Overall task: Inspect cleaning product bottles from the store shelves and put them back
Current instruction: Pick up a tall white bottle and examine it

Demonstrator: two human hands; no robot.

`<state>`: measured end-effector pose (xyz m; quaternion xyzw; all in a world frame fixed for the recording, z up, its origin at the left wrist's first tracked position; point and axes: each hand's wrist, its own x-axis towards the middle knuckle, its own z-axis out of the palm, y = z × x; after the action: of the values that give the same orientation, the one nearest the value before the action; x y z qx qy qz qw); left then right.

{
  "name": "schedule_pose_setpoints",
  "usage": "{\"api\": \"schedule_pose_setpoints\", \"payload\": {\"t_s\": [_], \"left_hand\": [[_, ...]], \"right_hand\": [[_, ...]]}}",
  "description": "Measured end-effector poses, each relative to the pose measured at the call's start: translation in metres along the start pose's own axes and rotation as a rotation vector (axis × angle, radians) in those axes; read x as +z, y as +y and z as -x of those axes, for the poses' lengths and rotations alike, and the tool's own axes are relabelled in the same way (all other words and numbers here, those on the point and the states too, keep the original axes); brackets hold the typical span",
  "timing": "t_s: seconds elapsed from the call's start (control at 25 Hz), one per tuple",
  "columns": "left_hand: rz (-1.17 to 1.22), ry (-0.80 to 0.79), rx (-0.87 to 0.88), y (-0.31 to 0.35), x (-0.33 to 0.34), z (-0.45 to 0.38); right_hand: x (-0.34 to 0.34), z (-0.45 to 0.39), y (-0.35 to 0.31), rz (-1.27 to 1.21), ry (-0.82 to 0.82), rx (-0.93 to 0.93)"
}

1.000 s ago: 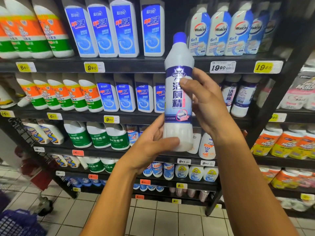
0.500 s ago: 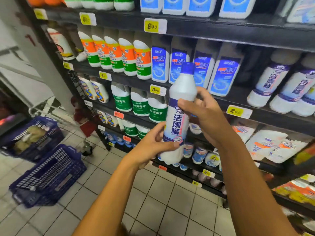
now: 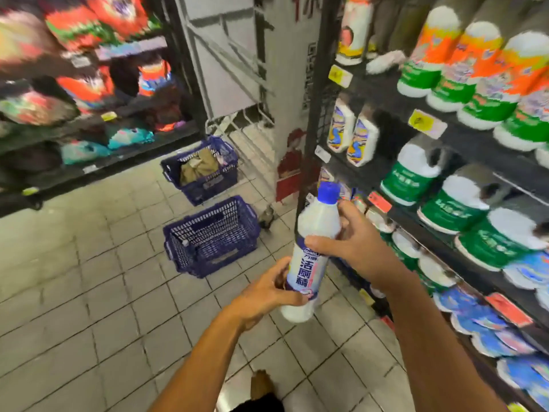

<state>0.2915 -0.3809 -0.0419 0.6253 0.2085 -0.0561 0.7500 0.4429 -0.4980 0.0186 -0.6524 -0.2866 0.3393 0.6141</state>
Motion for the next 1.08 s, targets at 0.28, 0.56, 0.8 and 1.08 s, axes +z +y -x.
{"api": "schedule_pose_setpoints", "payload": {"t_s": [0.28, 0.56, 0.8, 1.08], "left_hand": [[0.087, 0.296, -0.064, -0.022, -0.174, -0.015], [0.094, 0.521, -0.125, -0.042, -0.328, -0.093], [0.112, 0.625, -0.294, -0.087, -0.462, -0.196], [0.413, 0.85, -0.498, -0.222, -0.598, -0.289]], "right_hand": [[0.132, -0.169, 0.028, 0.092, -0.251, 0.141], [0.222, -0.34, 0.076, 0.201, -0.404, 0.213], [0.293, -0.485, 0.193, 0.275, -0.444, 0.364], [0.38, -0.572, 0.414, 0.348, -0.193, 0.519]]}}
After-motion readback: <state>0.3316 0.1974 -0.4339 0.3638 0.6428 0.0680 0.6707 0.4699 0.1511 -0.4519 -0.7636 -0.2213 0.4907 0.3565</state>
